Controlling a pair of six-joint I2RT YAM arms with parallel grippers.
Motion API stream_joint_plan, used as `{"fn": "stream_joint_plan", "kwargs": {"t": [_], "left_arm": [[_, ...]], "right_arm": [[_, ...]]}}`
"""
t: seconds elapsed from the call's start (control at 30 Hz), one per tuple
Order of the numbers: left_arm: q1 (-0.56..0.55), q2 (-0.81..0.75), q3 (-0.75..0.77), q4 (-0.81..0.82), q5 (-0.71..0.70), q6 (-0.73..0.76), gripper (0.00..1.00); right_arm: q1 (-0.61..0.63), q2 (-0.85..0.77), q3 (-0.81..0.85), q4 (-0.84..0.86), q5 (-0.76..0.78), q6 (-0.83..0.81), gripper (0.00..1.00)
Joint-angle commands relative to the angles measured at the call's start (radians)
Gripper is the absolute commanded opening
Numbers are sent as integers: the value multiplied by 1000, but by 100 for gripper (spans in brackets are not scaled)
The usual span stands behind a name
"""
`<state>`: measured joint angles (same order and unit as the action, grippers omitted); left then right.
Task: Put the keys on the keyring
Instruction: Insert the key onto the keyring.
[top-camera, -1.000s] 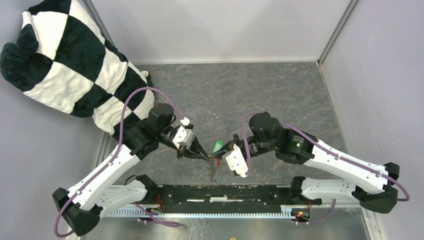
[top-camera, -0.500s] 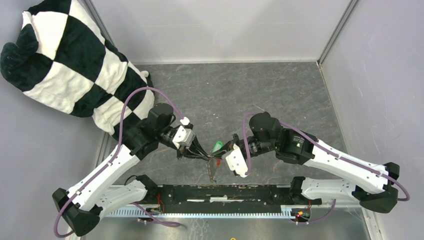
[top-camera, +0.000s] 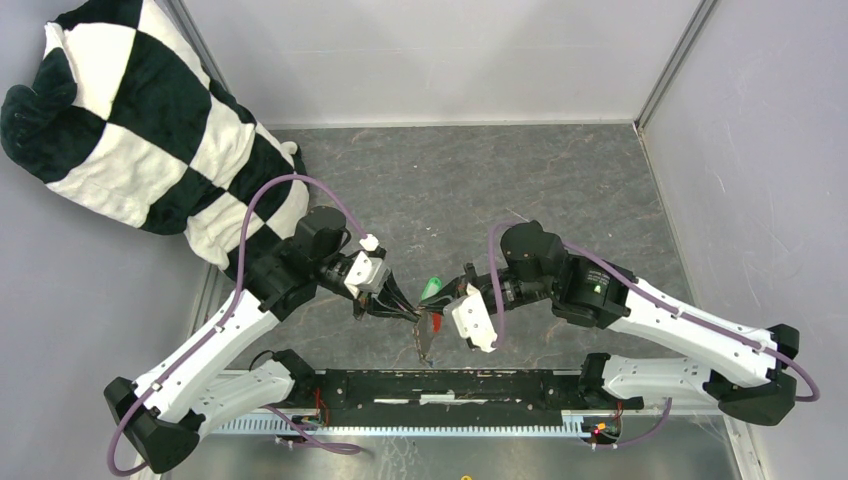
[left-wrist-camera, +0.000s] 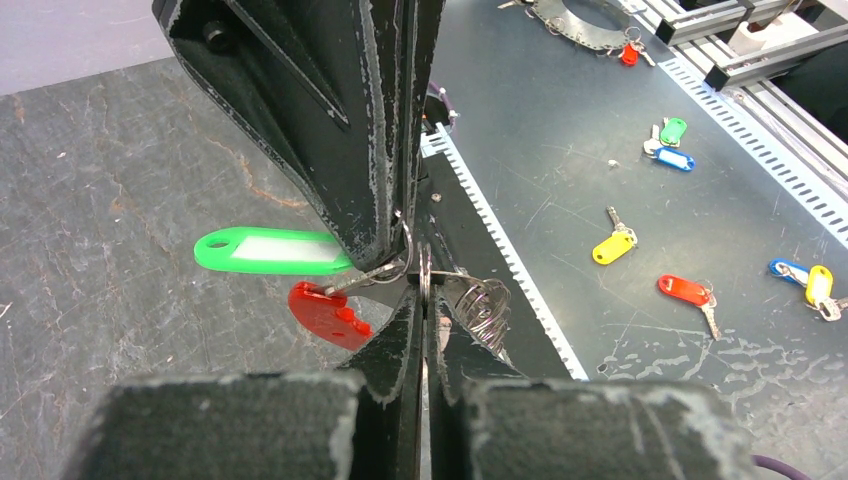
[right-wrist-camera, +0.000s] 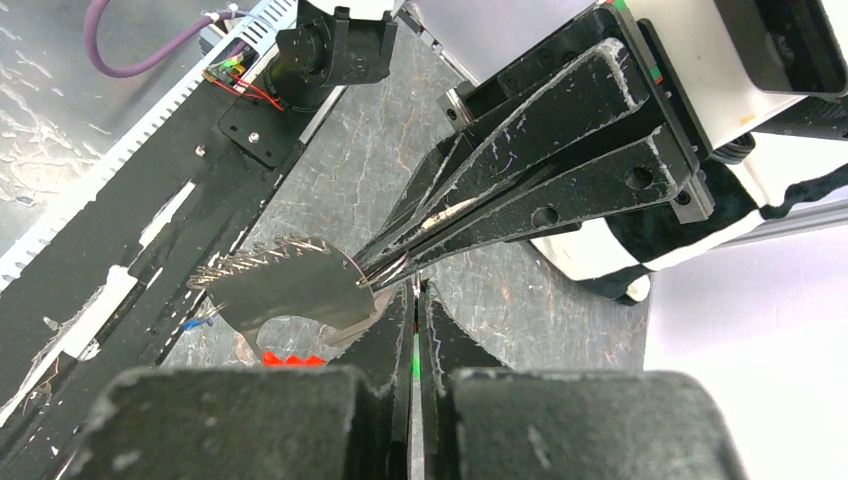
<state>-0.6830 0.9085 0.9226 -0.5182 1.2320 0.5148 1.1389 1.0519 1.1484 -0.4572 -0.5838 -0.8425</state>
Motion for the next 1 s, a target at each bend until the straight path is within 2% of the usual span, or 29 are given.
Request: {"fn": "stream_joint_plan", "kwargs": {"t": [0.0,0.23,0.97], "left_arm": [[-4,-21,10,36,14,-41,2],[-4,-18,18,35,18,-50,2],[-5,-9,21,35,13,-59,2]], "right_arm": [[4,-1,30,8,10,-12,1],[4,-56,-21,-12,52,-20,1],[5,-20,8,-62,-19,-43,1]]}}
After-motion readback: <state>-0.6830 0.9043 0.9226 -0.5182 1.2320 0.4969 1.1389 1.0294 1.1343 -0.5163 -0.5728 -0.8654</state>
